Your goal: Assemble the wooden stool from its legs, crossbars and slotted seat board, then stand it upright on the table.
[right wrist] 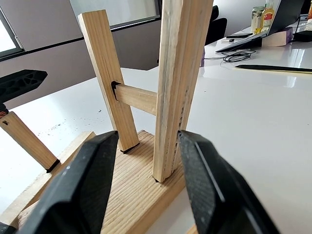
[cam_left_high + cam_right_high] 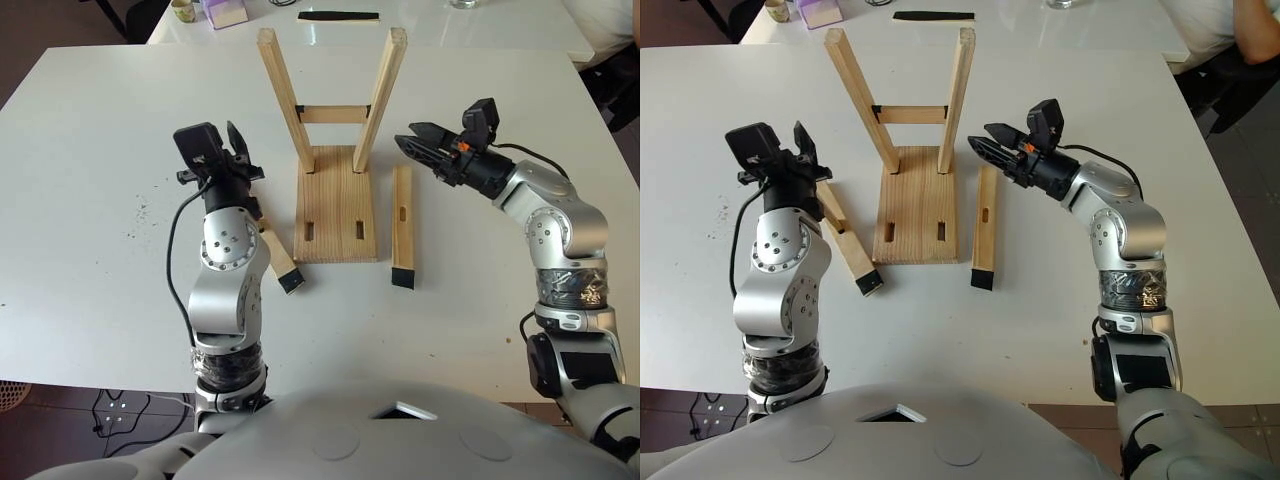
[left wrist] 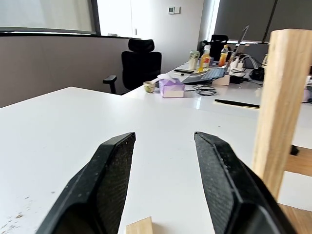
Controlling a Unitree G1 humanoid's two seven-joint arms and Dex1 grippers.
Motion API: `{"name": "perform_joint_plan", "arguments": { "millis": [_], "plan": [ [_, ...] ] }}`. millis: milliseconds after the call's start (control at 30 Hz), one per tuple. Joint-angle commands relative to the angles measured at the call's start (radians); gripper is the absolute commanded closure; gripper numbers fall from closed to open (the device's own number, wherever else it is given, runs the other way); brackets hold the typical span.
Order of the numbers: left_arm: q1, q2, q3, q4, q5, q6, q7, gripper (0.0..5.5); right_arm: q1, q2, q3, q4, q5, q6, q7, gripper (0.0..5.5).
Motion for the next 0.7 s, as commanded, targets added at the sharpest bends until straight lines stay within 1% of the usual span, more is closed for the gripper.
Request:
{"name": "perform_joint_plan", "arguments": {
  "millis": [33,100,167,233,267,367,433,500,567,633,700],
  "plan": [
    [0.025,-0.032,0.01,0.047,0.007,-0.027,-0.008,3.25,-0.006,0.008,0.003,-0.009,0.001,-0.004,-0.005,3.28],
    [-0.012,-0.021,0.031,-0.033,0.063,-0.097,0.034,3.25,0.001,0.009,-0.001,-0.015,0.003,-0.002,-0.008,3.28],
    [-0.059,0.007,0.057,-0.141,0.131,-0.114,0.066,3.25,0.011,0.008,-0.007,-0.022,0.005,0.001,-0.01,3.28],
    [-0.108,0.051,0.087,-0.273,0.177,-0.04,0.048,3.25,0.034,-0.004,-0.01,-0.039,0.006,0.007,-0.008,3.28],
    [-0.104,0.062,0.121,-0.333,0.183,0.017,0.036,3.25,0.045,-0.01,-0.014,-0.049,0.008,0.01,-0.007,3.28],
    [-0.002,-0.012,0.282,-0.435,0.135,0.206,0.026,3.25,0.077,-0.023,-0.035,-0.074,0.013,0.016,-0.014,3.28],
    [0.149,-0.067,0.319,-0.433,0.117,0.305,-0.008,3.25,0.093,-0.025,-0.042,-0.084,0.013,0.014,-0.024,3.28],
    [0.301,-0.127,0.287,-0.422,0.095,0.366,-0.035,3.25,0.103,-0.022,-0.04,-0.094,0.01,0.013,-0.031,3.28],
    [0.403,-0.182,0.195,-0.426,0.051,0.426,-0.046,3.25,0.099,-0.021,-0.035,-0.098,0.011,0.017,-0.03,3.28],
    [0.449,-0.184,0.078,-0.423,-0.008,0.474,-0.071,3.25,0.095,-0.027,-0.029,-0.097,0.011,0.022,-0.023,3.28],
    [0.454,-0.17,0.006,-0.406,-0.057,0.503,-0.095,2.99,0.095,-0.033,-0.022,-0.092,0.006,0.023,-0.017,3.28]
  ]
}}
